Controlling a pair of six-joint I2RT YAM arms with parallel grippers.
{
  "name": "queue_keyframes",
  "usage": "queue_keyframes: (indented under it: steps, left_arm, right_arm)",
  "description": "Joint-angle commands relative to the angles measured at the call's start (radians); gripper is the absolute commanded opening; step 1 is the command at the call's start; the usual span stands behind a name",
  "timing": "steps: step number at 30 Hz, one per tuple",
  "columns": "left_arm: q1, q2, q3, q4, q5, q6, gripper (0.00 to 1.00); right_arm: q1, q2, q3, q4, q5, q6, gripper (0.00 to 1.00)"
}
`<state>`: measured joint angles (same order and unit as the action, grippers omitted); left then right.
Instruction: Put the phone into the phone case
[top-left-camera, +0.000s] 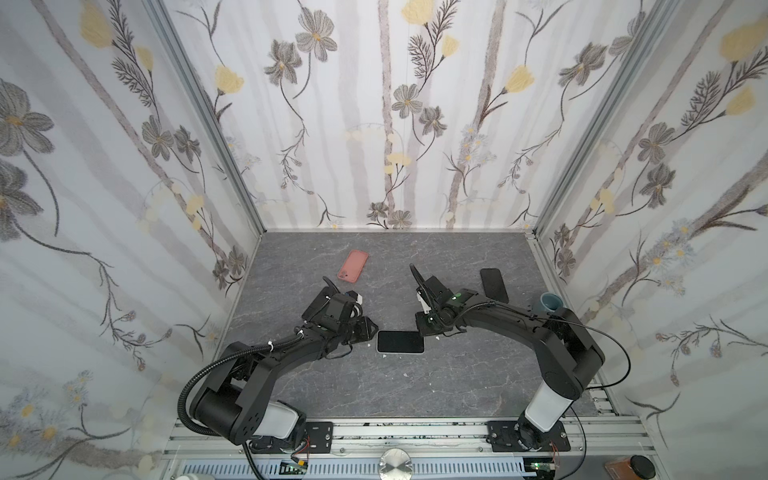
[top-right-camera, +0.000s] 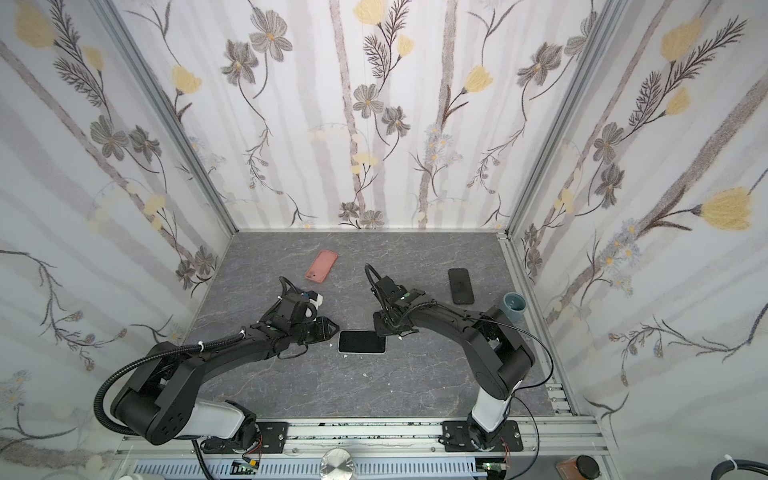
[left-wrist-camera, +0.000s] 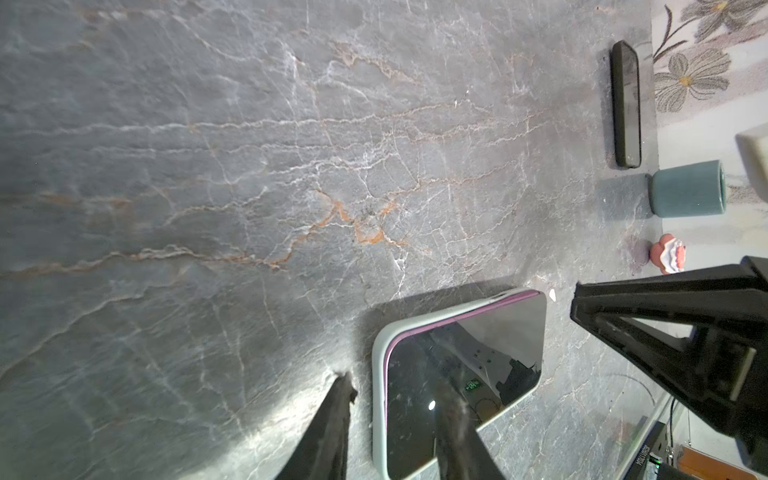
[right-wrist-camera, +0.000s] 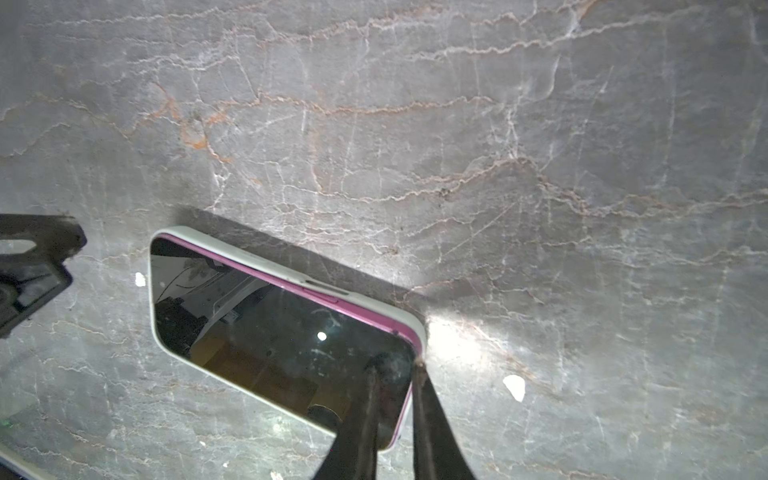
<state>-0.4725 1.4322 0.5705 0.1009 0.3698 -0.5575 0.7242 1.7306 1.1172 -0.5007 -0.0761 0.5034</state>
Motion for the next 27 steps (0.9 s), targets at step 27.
queue_keyframes:
  steps: [27]
  left_arm:
    - [-0.010,0.085,0.037,0.013,0.045,-0.023,0.30]
  right_arm:
    - [-0.014,0.050,-0.020,-0.009,-0.023,-0.024,0.11]
